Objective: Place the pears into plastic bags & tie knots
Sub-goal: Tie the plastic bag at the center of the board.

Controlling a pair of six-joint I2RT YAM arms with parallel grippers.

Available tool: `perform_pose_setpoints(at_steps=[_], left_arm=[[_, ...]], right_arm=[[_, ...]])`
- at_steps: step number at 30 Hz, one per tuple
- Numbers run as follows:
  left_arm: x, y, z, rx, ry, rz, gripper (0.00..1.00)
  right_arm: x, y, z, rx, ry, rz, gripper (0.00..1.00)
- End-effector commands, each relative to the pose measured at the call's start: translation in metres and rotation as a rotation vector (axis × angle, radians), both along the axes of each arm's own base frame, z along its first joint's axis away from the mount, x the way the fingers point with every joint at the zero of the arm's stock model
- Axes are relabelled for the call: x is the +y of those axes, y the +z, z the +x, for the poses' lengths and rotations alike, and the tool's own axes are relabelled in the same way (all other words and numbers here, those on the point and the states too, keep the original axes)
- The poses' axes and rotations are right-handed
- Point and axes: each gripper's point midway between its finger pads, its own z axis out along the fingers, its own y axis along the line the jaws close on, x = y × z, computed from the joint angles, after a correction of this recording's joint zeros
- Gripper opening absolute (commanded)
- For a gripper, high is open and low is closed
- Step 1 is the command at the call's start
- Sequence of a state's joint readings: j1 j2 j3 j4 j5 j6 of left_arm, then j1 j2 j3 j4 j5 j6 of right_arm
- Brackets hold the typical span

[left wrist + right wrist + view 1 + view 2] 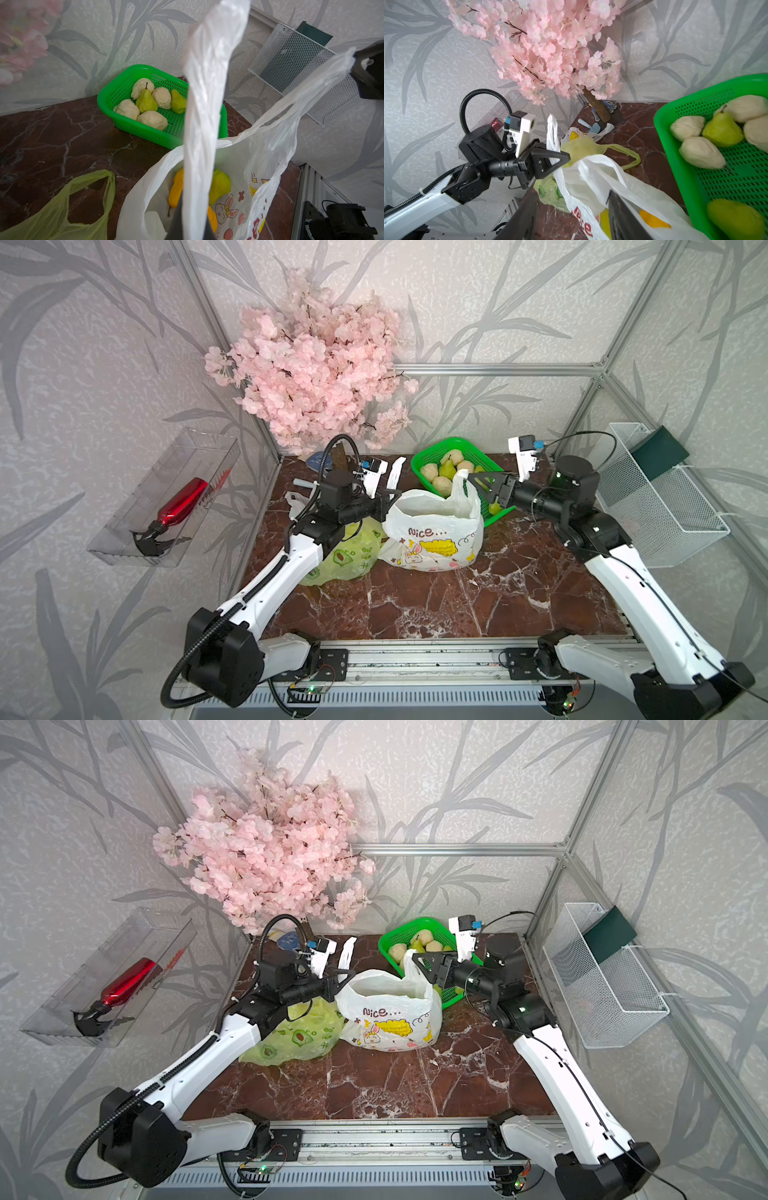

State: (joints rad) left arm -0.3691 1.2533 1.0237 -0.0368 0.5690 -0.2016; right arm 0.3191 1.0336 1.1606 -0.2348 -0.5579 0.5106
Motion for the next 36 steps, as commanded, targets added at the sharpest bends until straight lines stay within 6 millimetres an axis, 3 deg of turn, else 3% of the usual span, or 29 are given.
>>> perform_pose_setpoints(at_steps=[1,3,7,16,18,23,26,29,31,36], left_arm=[[0.002,0.014,0.002,0.004,0.0,-0.015,0.0],[-0.001,0.019,-0.001,-0.002,-0.024,-0.026,0.0],[-0.004,0.018,-0.005,0.011,-0.052,-0.029,0.0],[-0.01,0.019,-0.015,0.047,-0.109,-0.054,0.0],[-0.012,0.019,-0.018,0.057,-0.126,-0.054,0.0],[-0.014,0.015,-0.027,0.094,-0.17,-0.035,0.0],[-0.017,0.016,-0.032,0.109,-0.205,-0.036,0.0],[-0.018,0.012,-0.033,0.138,-0.225,-0.009,0.0],[-0.02,0.008,-0.033,0.168,-0.248,0.015,0.0],[-0.039,-0.005,-0.029,0.272,-0.366,0.027,0.0]], right_arm=[[-0.017,-0.018,0.0,-0.067,-0.064,-0.072,0.61],[-0.028,-0.036,0.001,-0.081,-0.106,-0.134,0.67],[-0.024,-0.059,0.009,-0.136,-0.085,-0.158,0.74],[0.024,-0.093,0.041,-0.291,-0.059,-0.326,0.76],[0.027,-0.098,0.053,-0.304,-0.088,-0.369,0.72],[0.039,-0.1,0.066,-0.381,-0.117,-0.437,0.49],[0.047,-0.102,0.066,-0.404,-0.094,-0.471,0.24],[0.048,-0.1,0.061,-0.422,-0.066,-0.508,0.05],[0.05,-0.096,0.053,-0.446,-0.039,-0.545,0.0],[0.074,-0.092,0.024,-0.55,0.079,-0.679,0.0]])
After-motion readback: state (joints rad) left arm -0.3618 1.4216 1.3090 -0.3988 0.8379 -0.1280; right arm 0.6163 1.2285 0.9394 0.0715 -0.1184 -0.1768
